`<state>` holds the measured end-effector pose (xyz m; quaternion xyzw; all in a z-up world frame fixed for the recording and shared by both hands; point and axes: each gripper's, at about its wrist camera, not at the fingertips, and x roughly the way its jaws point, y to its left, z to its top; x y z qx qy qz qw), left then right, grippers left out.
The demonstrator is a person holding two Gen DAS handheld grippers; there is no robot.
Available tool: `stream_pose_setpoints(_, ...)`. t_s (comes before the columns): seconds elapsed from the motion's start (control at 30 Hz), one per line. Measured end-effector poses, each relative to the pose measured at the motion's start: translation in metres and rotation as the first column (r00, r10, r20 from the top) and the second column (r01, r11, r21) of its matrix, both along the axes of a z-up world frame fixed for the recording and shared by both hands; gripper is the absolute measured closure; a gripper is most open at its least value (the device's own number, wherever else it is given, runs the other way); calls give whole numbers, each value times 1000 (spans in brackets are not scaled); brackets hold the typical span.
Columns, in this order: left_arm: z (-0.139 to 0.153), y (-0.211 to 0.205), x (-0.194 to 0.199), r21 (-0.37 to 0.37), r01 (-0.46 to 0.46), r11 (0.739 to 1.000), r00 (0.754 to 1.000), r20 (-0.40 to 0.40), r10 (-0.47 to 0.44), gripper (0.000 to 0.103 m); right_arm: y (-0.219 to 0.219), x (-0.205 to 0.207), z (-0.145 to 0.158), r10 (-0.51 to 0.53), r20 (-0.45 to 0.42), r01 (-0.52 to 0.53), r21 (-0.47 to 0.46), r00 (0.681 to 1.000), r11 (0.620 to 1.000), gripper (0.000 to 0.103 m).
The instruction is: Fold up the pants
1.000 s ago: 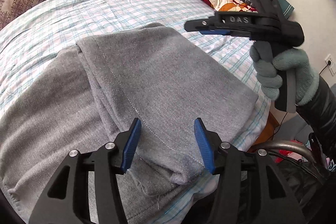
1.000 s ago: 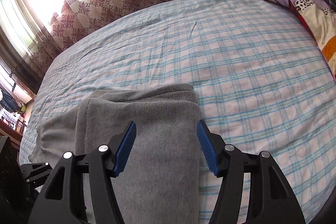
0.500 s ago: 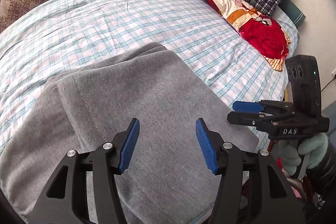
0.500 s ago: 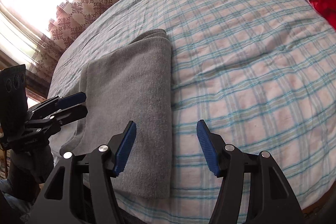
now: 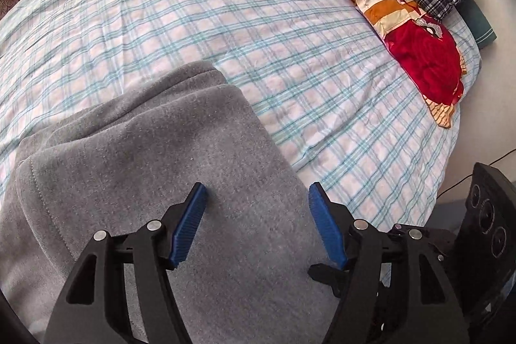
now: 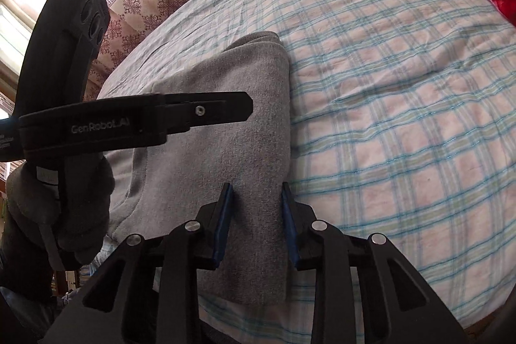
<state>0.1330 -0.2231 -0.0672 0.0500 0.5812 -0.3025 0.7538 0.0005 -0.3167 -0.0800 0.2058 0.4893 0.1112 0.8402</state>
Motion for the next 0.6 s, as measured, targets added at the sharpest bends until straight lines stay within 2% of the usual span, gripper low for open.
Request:
stream_pose_setpoints(0.17, -1, -10, 5, 40, -9, 999, 1000, -14, 9, 33, 24, -6, 22, 48, 98, -33, -151, 994, 988, 78)
stream_pose_setpoints(0.3, 0, -12, 8, 72, 0, 997, 1000, -25, 1, 32, 41, -11, 31, 92, 142, -53, -252, 986, 966, 78)
stream_pose_setpoints(0.6, 6, -4, 5, 135, 32, 990, 999, -34, -28, 31, 74, -25, 46, 166, 198, -79, -384, 966, 920, 79)
